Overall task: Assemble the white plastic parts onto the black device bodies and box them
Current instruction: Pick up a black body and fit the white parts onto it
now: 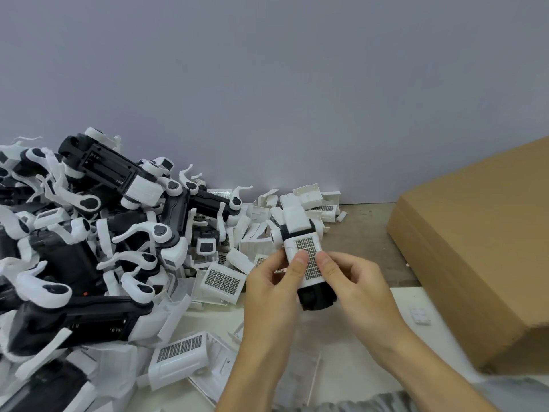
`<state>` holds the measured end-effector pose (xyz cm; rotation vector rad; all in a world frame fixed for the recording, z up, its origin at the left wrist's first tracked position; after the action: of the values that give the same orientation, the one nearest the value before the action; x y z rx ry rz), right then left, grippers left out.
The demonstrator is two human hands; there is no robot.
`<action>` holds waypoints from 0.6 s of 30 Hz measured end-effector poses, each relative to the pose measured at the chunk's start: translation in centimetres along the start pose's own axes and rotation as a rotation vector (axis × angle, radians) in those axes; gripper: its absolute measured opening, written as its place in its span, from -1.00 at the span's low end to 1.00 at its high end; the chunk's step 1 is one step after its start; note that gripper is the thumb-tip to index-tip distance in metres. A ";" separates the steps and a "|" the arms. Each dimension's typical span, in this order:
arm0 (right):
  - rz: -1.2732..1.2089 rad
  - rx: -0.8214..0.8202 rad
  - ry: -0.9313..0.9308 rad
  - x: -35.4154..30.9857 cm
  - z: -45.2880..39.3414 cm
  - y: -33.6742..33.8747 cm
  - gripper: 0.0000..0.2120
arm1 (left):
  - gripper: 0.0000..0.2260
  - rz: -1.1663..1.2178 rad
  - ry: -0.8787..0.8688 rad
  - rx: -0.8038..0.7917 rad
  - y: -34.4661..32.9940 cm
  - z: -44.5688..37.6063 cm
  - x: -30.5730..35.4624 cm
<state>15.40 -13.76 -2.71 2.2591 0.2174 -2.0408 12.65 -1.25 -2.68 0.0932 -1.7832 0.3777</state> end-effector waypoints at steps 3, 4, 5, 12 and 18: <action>0.036 0.022 0.008 0.0 0.0 0.3 -0.80 | -0.83 -0.144 -0.077 0.005 0.3 -0.1 0.3; 0.057 0.026 0.011 -0.1 -0.1 0.3 -0.82 | -0.82 -0.182 -0.102 0.013 0.4 -0.1 0.5; 0.072 0.027 0.012 -0.1 -0.1 0.4 -0.84 | -0.80 -0.213 -0.125 0.022 0.4 0.0 0.8; 0.026 0.034 0.027 -0.3 0.1 0.2 -0.77 | -0.83 -0.103 -0.078 0.012 0.4 0.0 0.7; -0.021 0.088 0.029 -0.2 0.0 1.0 -0.77 | -0.85 -0.179 -0.078 -0.075 -0.6 0.1 0.6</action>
<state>15.55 -14.75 -2.49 2.3482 0.1568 -2.0684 12.52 -1.74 -1.97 0.2155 -1.8470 0.1805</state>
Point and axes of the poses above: each hand's wrist, its own z-axis away from the middle knuckle, its own y-axis out of the back of the hand, x = y × z, the point moved 9 cm from there along -z, towards the middle knuckle, and after that the axes turned 5 degrees about -y, right-handed, at the moved point
